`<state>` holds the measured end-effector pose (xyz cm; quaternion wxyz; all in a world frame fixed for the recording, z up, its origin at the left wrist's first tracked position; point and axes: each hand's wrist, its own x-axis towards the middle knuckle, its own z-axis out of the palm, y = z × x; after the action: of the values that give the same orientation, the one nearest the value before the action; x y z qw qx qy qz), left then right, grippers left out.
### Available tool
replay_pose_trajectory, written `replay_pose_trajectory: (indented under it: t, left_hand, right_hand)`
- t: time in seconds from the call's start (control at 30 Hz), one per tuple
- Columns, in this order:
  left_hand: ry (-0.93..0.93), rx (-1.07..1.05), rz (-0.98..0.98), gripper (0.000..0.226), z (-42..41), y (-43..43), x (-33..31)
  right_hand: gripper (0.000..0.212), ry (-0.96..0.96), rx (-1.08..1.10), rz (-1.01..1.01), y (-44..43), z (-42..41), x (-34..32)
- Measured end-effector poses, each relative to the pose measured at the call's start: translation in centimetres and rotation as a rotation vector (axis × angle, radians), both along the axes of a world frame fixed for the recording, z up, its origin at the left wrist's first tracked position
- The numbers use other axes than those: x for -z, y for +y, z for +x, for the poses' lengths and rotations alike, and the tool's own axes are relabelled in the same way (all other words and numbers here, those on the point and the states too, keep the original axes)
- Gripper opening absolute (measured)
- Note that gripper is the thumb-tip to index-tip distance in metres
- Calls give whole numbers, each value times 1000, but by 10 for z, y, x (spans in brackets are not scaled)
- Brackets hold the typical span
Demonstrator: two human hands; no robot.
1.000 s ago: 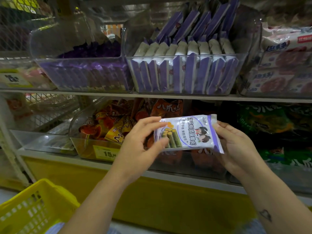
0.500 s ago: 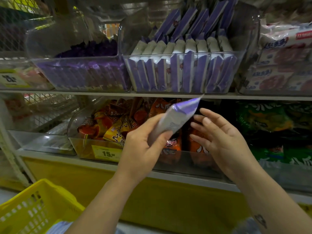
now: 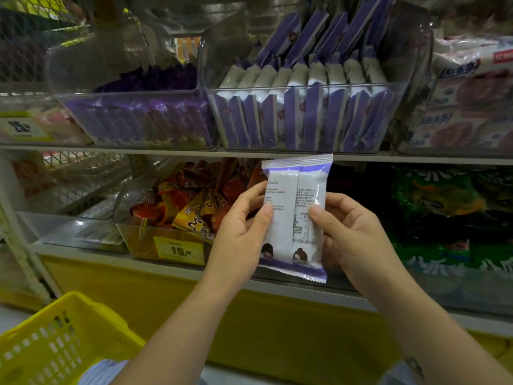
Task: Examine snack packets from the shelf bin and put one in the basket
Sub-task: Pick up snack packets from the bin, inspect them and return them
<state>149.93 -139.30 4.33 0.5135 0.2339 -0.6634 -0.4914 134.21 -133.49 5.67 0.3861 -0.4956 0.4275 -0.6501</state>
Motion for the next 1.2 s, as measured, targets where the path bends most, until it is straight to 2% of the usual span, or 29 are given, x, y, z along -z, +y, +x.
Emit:
replay_pose_trajectory:
  t: [0.13,0.23,0.3,0.53,0.7,0.9,1.07,1.2]
  left_hand:
    - [-147,-3,-2,44,2,2,1]
    - [-301,12,-19,77,5,5,-1]
    - [-365,43,-1,91,7,8,-2]
    - [-364,76,23,103,3,11,-1]
    - [-281,16,51,100,0,9,2]
    - [-116,17,213,80,4,-3,1]
    - [50,151,380,34,8,-5,0]
    - [121,216,426,45,7,-5,0]
  right_hand:
    - [35,34,67,-26,3,6,-1]
    - [36,35,92,-23,4,7,-3]
    - [36,65,119,-22,4,8,-3]
    - [31,144,140,-70,6,12,-1]
    - [30,181,134,-89,6,15,0]
    - [26,212,97,-114,7,17,-2]
    - [23,246,43,-136,10,15,-3]
    - [14,272,-3,-160,11,10,-3]
